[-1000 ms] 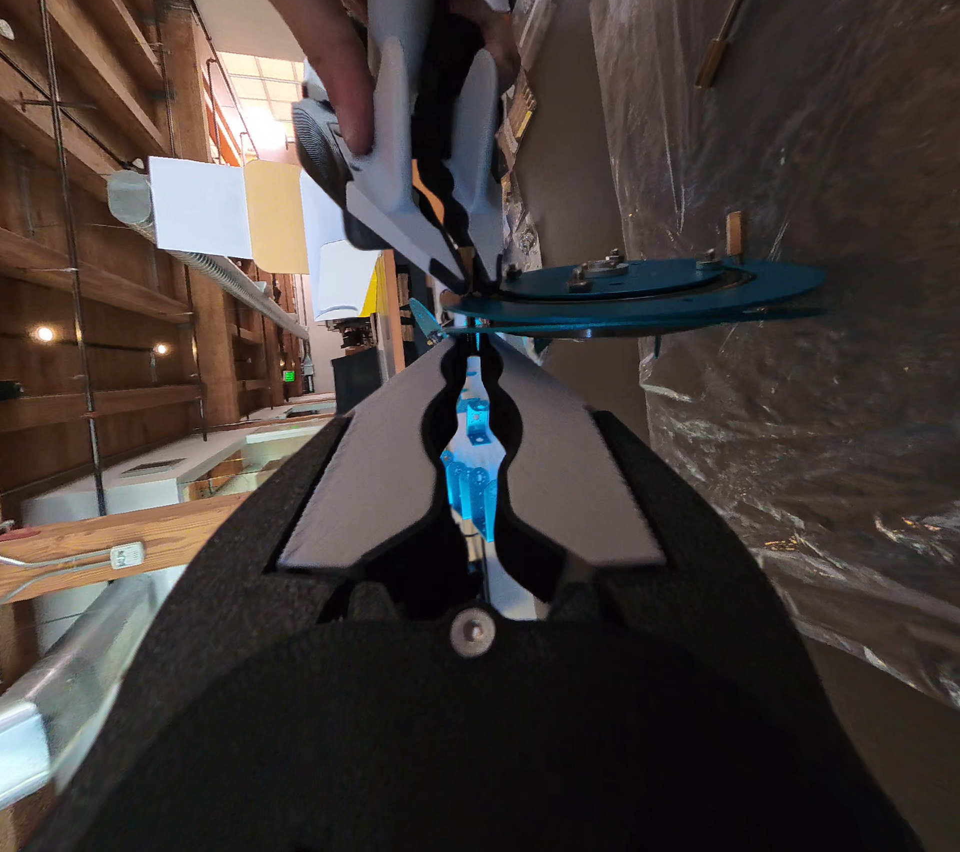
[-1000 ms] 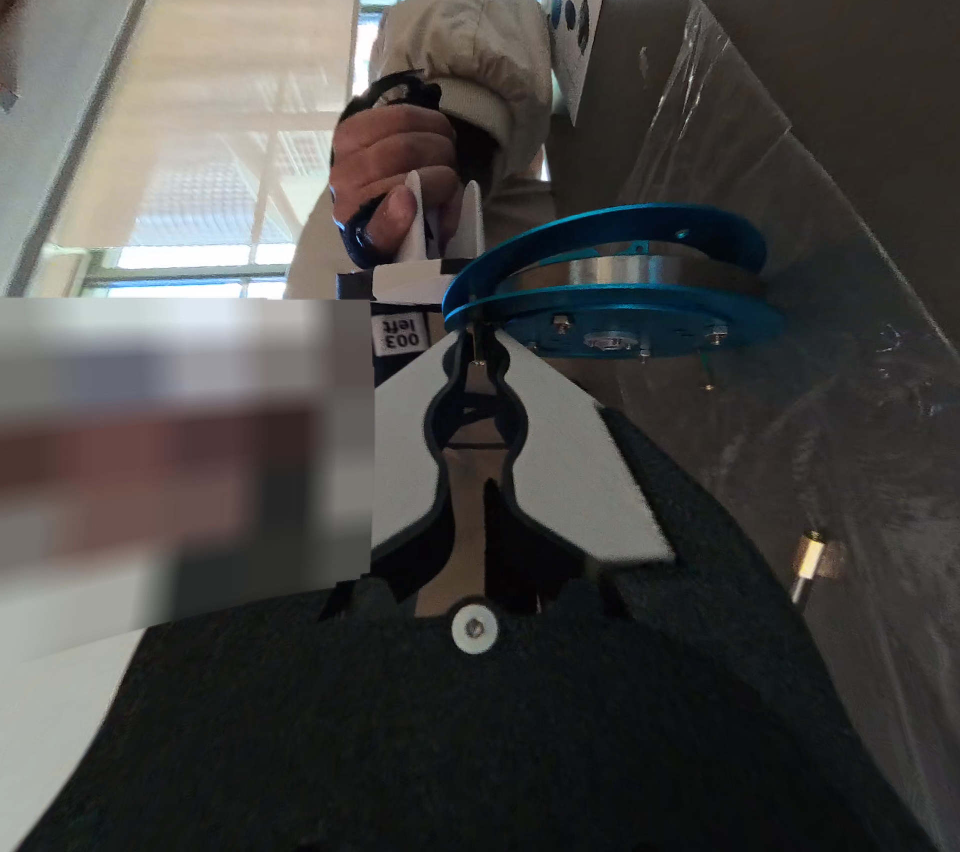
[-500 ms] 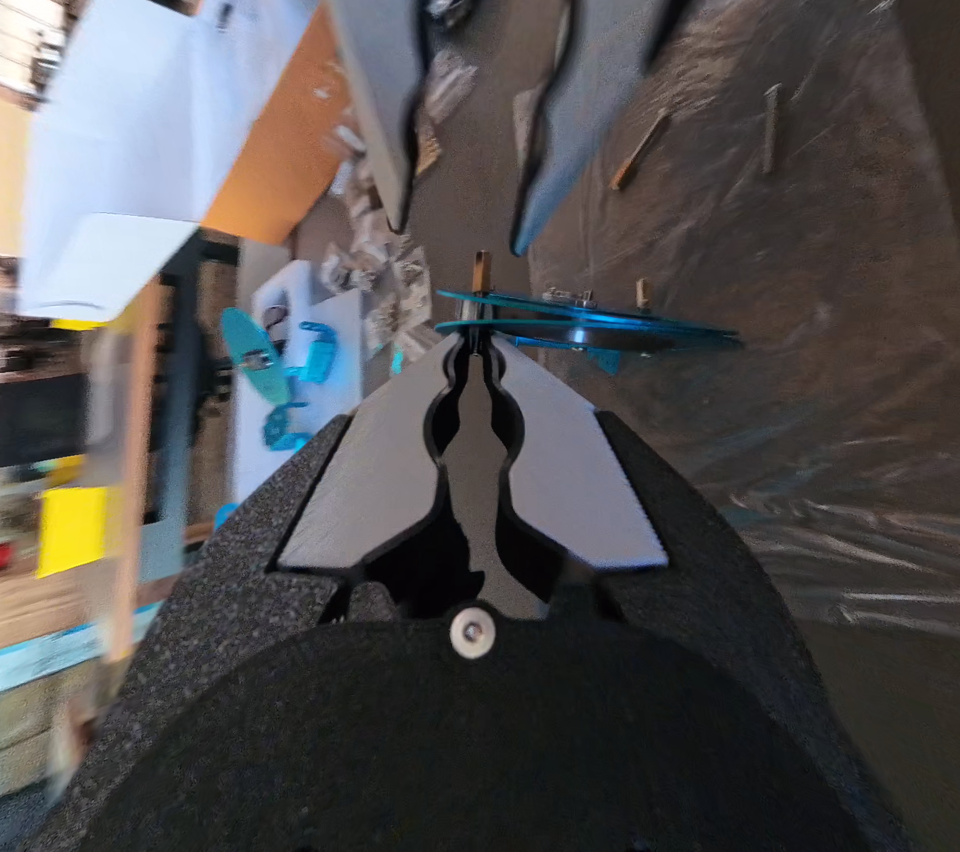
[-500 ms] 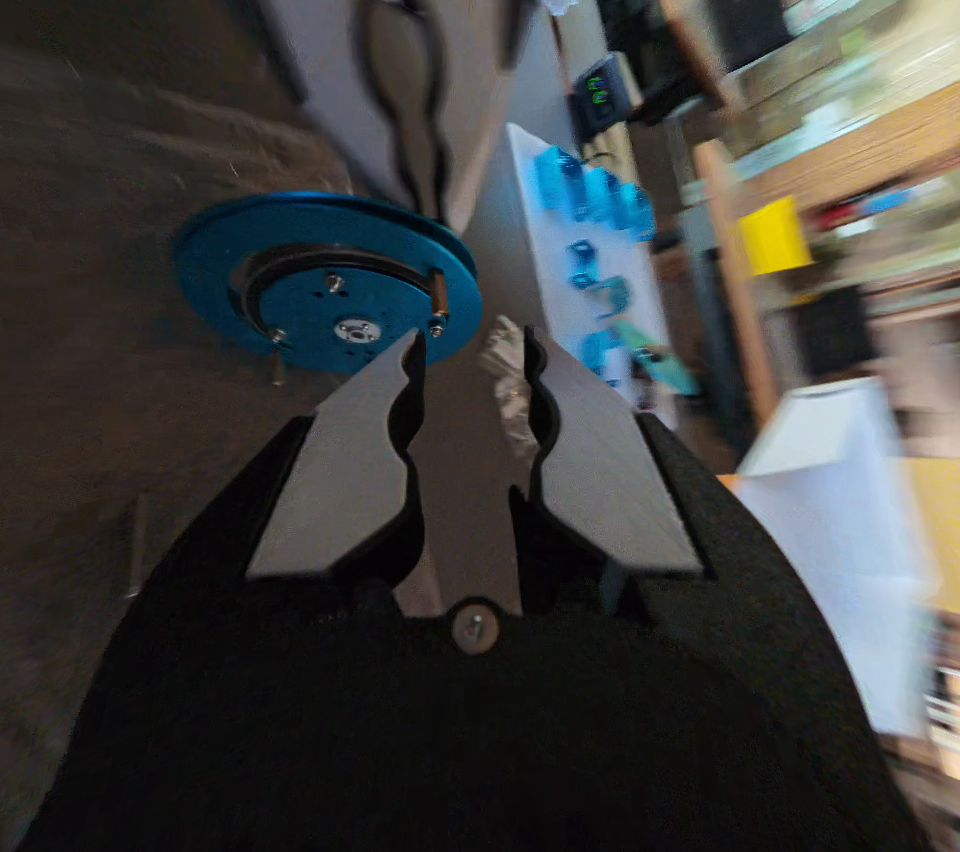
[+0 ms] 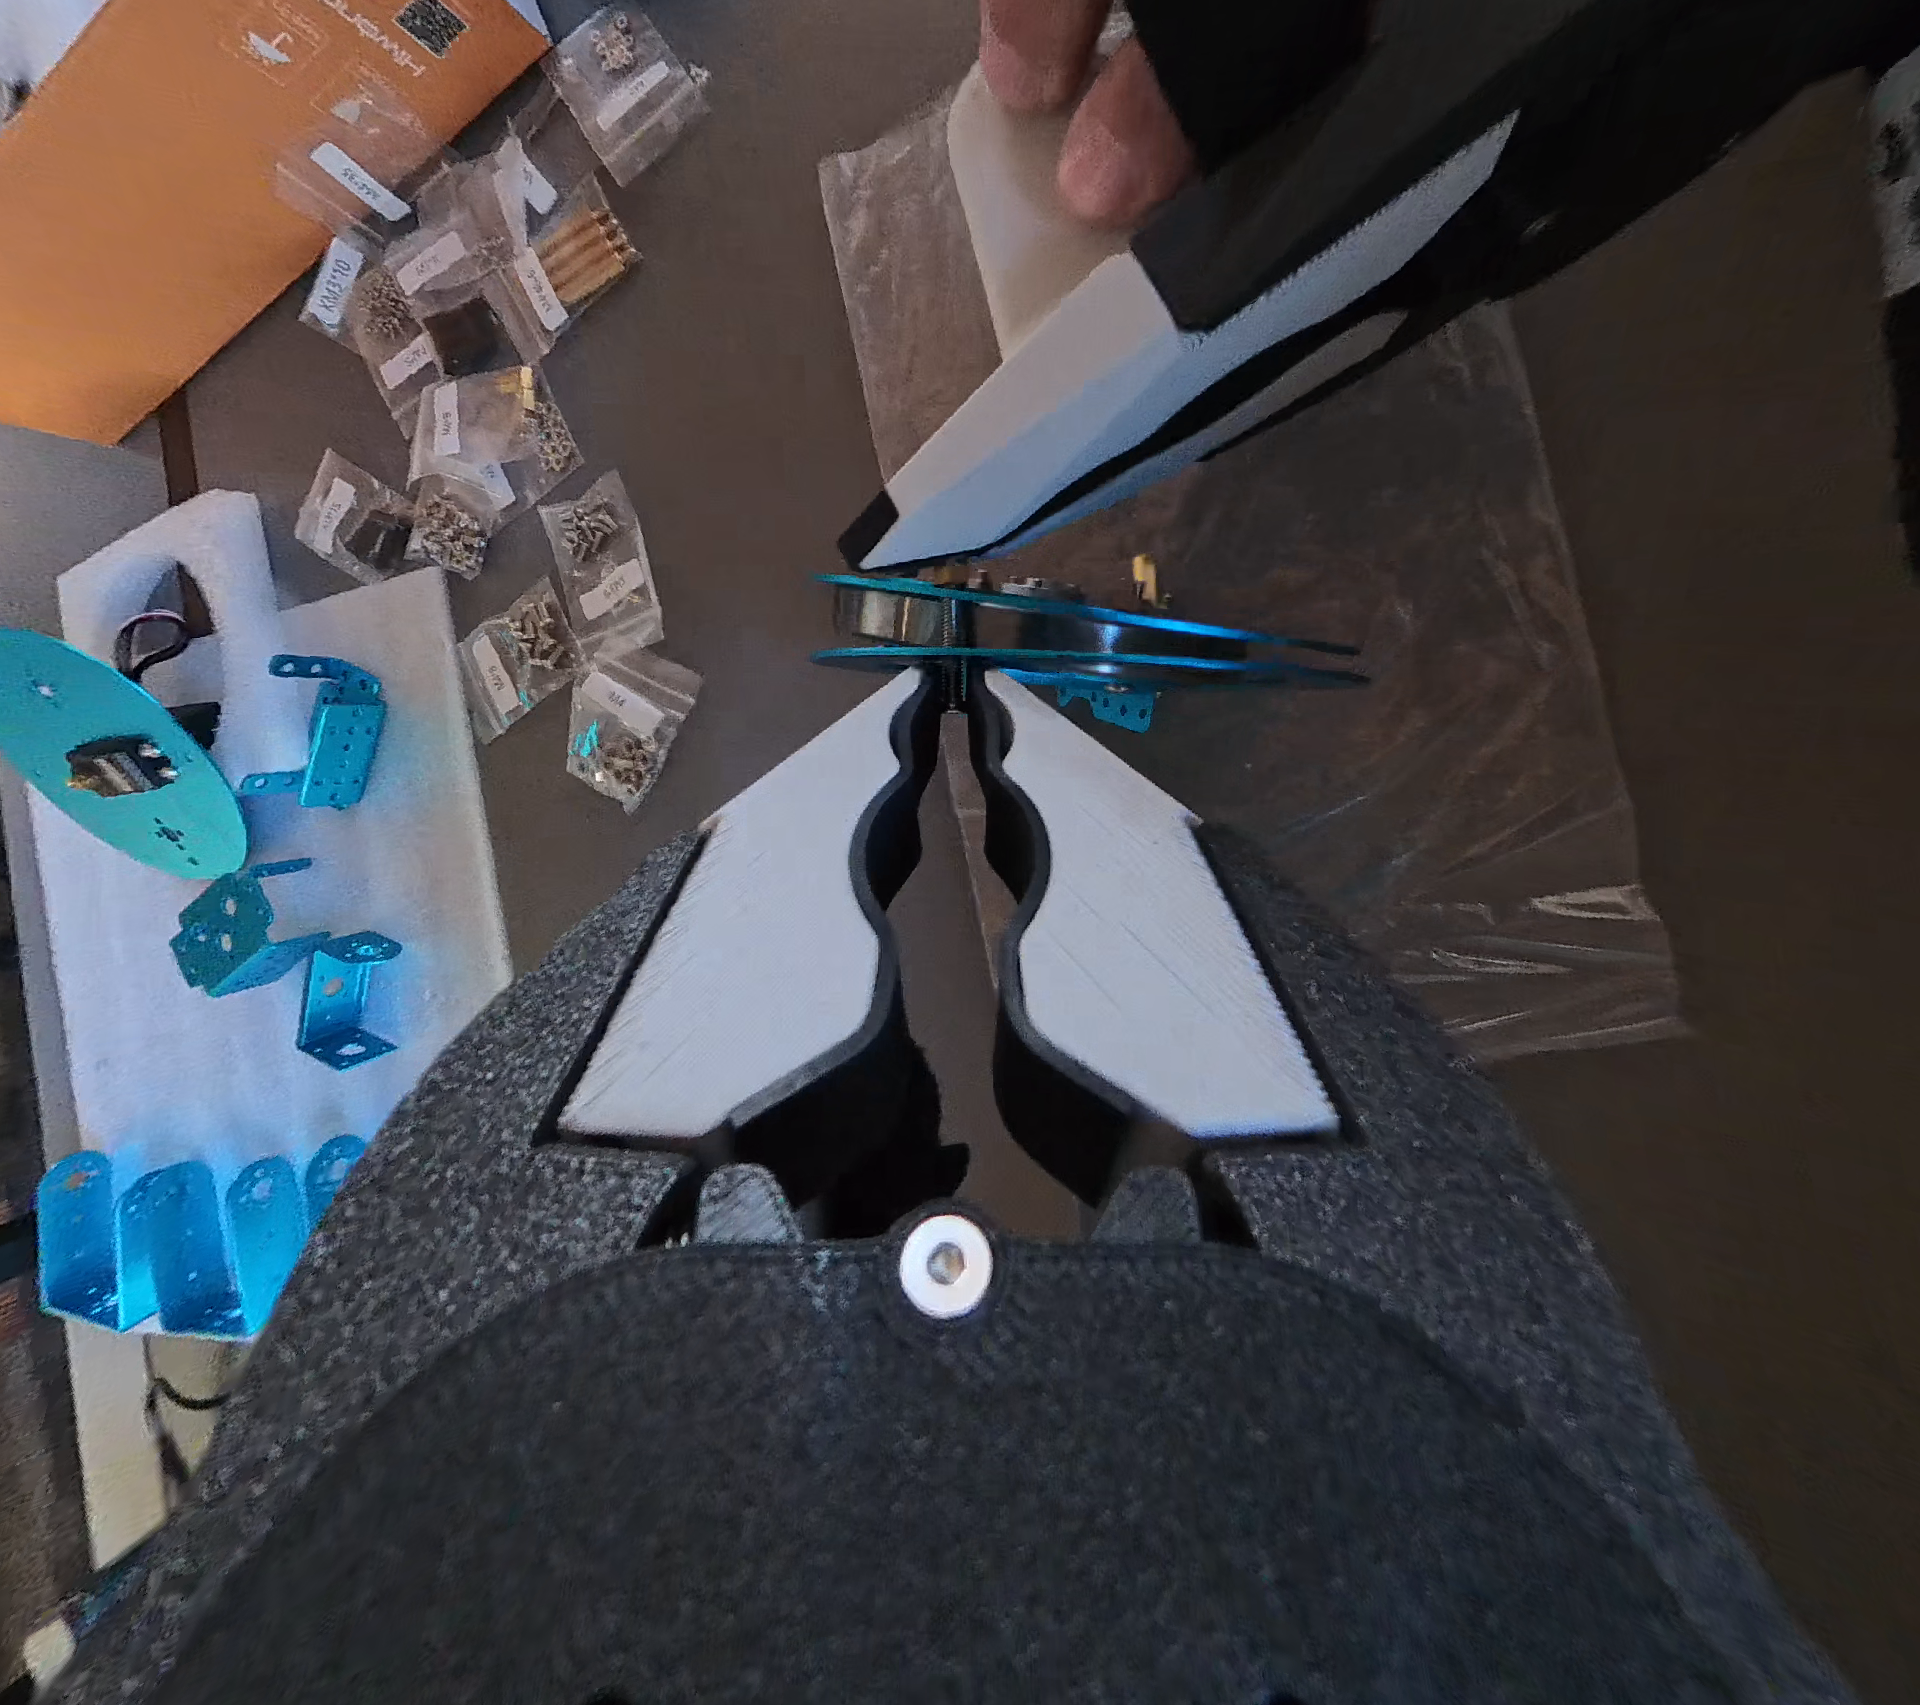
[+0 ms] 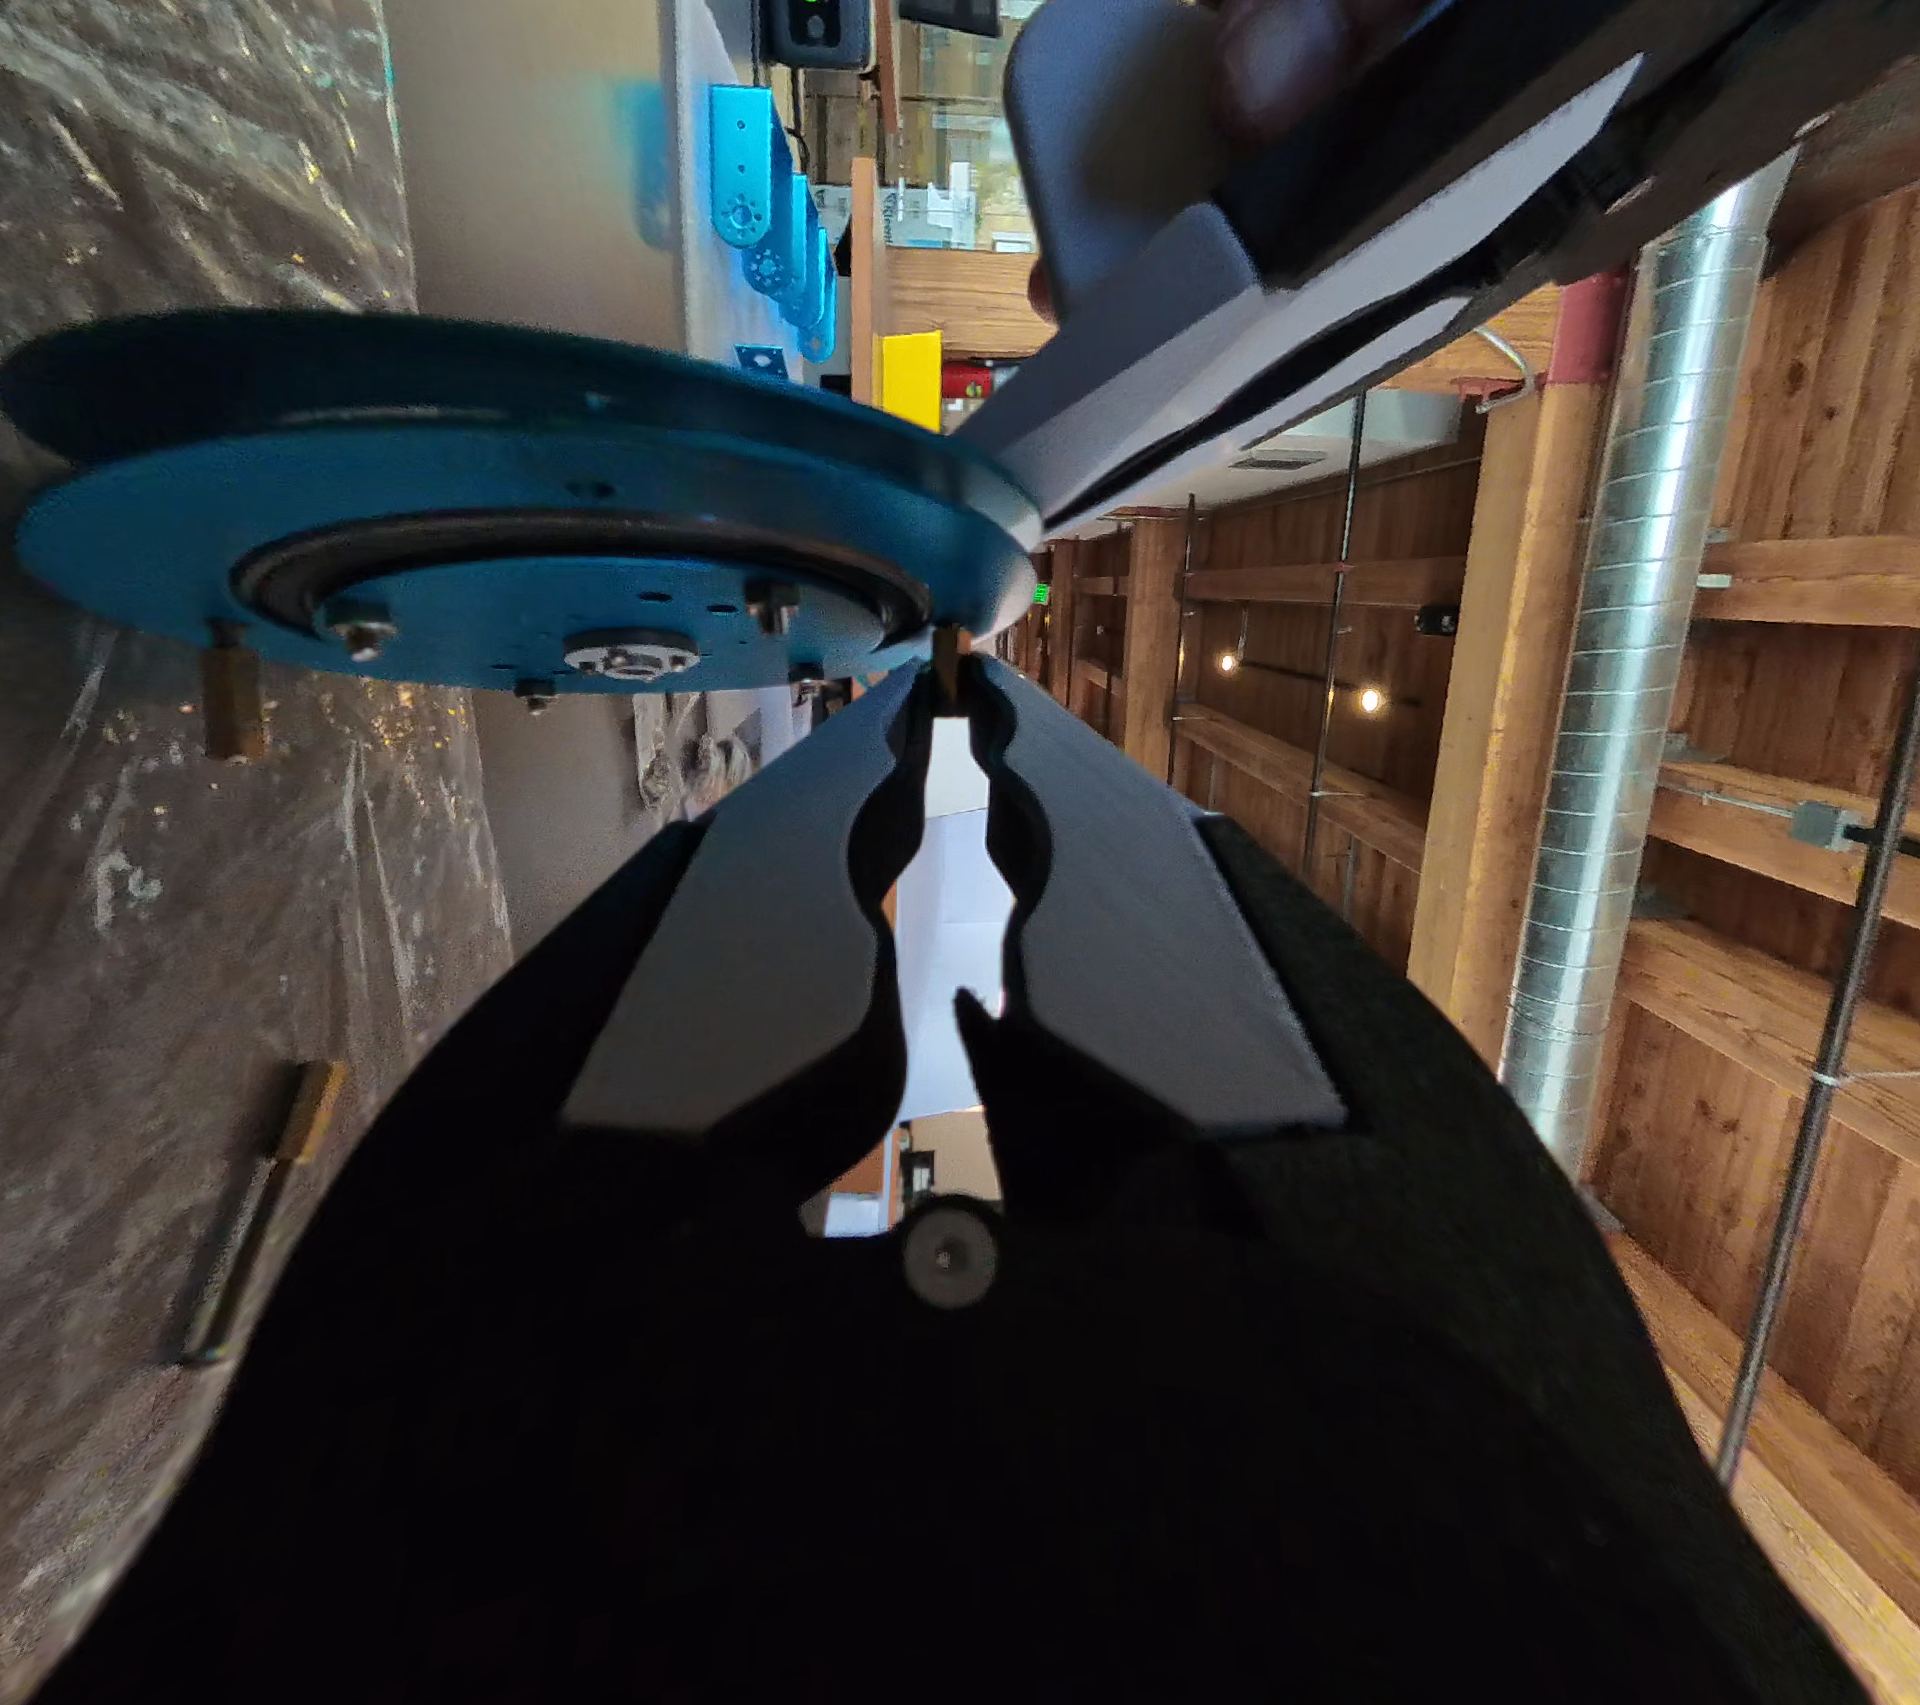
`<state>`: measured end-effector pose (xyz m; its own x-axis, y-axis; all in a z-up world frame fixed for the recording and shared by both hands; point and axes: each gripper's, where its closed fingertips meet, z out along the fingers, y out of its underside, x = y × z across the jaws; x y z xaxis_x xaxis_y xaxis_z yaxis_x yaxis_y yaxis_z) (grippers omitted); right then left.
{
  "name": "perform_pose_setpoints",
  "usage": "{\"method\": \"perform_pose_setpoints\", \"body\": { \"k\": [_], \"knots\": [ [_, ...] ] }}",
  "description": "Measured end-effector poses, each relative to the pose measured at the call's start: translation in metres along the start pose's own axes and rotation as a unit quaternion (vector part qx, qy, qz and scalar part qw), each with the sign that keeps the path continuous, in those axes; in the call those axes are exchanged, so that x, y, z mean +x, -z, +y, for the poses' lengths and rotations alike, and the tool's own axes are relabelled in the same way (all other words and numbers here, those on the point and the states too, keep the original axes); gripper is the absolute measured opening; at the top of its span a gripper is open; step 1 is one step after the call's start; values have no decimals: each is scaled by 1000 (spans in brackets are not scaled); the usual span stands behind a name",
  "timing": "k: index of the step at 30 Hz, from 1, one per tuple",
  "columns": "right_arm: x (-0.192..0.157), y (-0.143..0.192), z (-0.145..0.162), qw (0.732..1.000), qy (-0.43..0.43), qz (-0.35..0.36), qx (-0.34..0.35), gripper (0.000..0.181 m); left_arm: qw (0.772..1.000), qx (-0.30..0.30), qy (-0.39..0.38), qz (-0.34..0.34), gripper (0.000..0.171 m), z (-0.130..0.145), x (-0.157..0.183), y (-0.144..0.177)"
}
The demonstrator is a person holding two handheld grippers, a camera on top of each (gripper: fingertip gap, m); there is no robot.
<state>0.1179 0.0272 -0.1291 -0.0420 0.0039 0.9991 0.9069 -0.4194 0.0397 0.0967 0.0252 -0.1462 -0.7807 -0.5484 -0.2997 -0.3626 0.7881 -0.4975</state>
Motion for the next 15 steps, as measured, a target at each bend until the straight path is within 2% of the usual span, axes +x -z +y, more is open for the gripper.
{"method": "perform_pose_setpoints", "body": {
  "k": [2,4,6,7,9,11,13,15],
  "knots": [
    [-2,1,2,999,-24,-47,-7,4,999,5,-11,-31,3,-1,-3,-2],
    [-6,3,4,987,-85,-134,-10,3,997,17,-29,-75,2,-4,-5,-4],
    [-12,6,4,948,-192,-252,1,3,987,25,-72,-139,2,-6,-7,-4],
    [-14,10,3,915,-250,-315,6,3,980,26,-96,-172,2,-8,-7,-4],
    [-18,19,0,836,-342,-429,8,4,962,28,-140,-232,2,-11,-5,-3],
    [-20,30,-4,740,-407,-535,-3,3,943,35,-178,-278,2,-16,-1,-1],
    [-20,43,-8,627,-456,-631,-22,4,919,40,-222,-322,2,-20,3,0],
    [-17,55,-11,493,-496,-714,-41,4,886,51,-272,-371,2,-25,9,1]
  ]
}}
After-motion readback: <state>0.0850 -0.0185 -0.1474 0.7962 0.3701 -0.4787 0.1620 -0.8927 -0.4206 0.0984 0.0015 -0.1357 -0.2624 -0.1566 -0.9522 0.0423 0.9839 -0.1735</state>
